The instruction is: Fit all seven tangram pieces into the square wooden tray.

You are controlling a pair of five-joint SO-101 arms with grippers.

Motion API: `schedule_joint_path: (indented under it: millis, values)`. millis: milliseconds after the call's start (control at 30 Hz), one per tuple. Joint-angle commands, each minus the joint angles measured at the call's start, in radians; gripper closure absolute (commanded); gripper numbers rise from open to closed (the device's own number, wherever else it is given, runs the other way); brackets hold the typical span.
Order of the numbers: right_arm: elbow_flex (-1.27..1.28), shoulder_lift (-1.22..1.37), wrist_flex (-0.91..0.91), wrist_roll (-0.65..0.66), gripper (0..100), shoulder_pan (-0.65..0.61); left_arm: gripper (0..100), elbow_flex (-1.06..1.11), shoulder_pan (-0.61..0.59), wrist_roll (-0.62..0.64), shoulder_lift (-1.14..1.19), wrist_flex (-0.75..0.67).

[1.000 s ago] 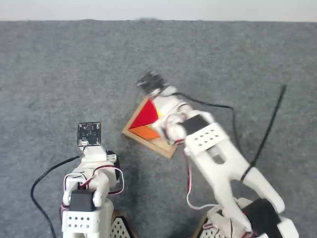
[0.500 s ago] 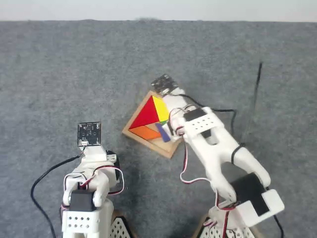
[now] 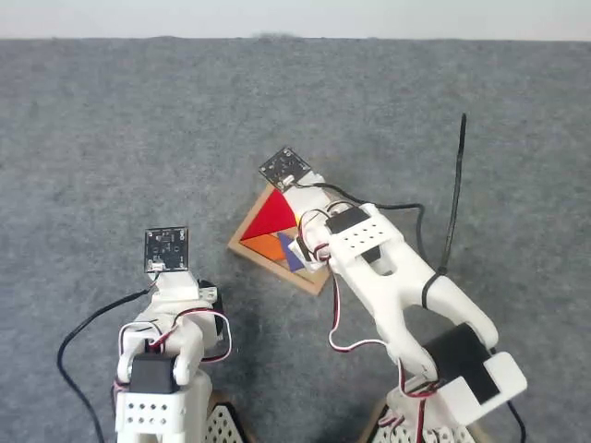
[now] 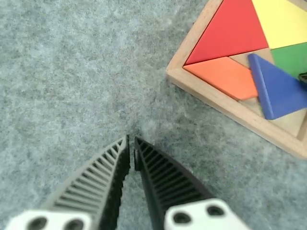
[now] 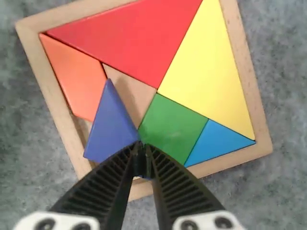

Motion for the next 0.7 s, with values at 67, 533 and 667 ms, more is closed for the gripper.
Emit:
schedule_joint_path:
  millis: [67,533,667]
  values:
    - [-0.021,-0.076,0.024,0.014,99.1,-0.010,99,-0.013,-0.006,-0.015,-0.020,0.005]
    - [-0.044,-0.073,-0.166,-0.107,99.1,-0.019,99,-0.013,-0.006,-0.015,-0.020,0.005]
    - [-0.150,0.074,-0.166,-0.107,99.1,-0.021,99,-0.013,-0.006,-0.015,-0.020,0.005]
